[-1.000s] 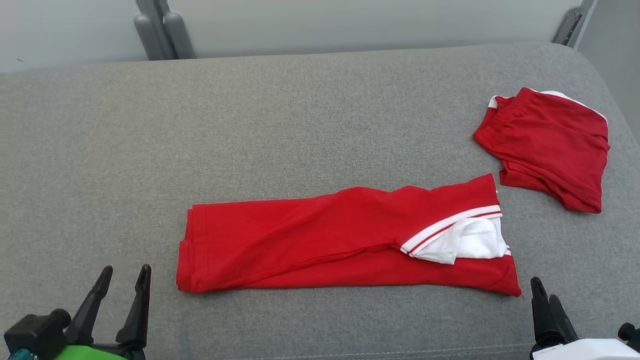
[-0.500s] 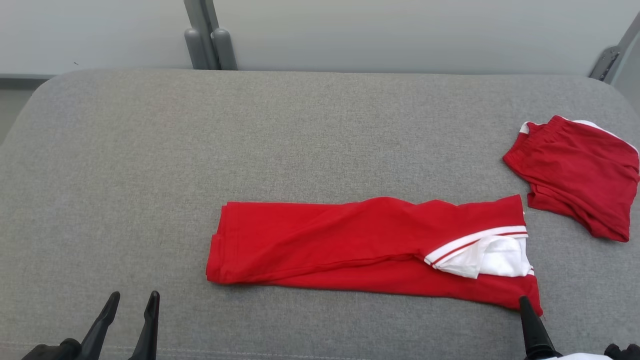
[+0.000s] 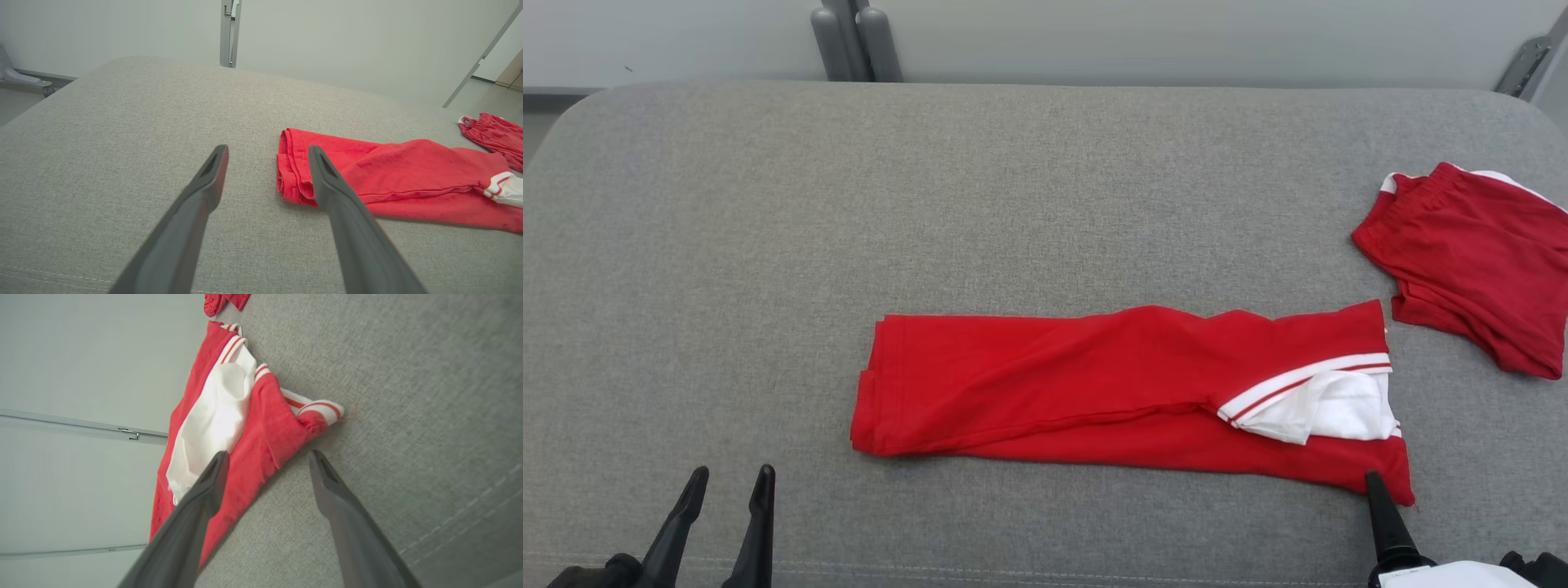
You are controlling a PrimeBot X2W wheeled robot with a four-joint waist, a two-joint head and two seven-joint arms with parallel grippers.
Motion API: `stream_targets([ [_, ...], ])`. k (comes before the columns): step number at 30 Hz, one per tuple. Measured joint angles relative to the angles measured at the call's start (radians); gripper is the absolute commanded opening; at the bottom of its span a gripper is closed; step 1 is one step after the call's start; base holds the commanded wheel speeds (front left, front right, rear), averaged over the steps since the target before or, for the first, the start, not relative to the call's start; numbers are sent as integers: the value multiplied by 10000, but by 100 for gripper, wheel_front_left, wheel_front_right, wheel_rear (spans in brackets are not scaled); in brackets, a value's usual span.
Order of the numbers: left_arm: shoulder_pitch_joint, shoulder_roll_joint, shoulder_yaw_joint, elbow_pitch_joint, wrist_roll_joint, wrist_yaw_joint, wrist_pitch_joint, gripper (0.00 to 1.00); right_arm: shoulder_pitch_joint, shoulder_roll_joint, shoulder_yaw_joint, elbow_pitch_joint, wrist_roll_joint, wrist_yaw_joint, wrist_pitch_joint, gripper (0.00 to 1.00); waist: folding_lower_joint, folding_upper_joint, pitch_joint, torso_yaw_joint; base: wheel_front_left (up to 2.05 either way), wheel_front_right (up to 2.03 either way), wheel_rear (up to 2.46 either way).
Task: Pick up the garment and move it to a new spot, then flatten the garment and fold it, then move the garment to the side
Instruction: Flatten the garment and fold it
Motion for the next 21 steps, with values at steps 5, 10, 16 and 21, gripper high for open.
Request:
stream_targets([
  [5, 8, -35, 36, -138, 69, -98, 0, 100, -324, 25, -56, 288, 449, 190, -8, 100, 0, 0, 215, -105, 0, 0, 0],
  [10, -12, -132, 117, -278, 67, -188, 0, 100, -597, 42, -35, 660, 1003, 499, -8, 100, 1, 0, 459, -171, 0, 0, 0],
  [16, 1, -132, 341, -345, 98, -190, 0, 100, -1020, 40, 130, 1022, 1089, 755, -8, 100, 1, 0, 587, -275, 0, 0, 0],
  [21, 0, -121, 345, -353, 238, -278, 0, 100, -1433, 36, 205, 1319, 1175, 886, -8, 100, 0, 0, 634, -330, 0, 0, 0],
])
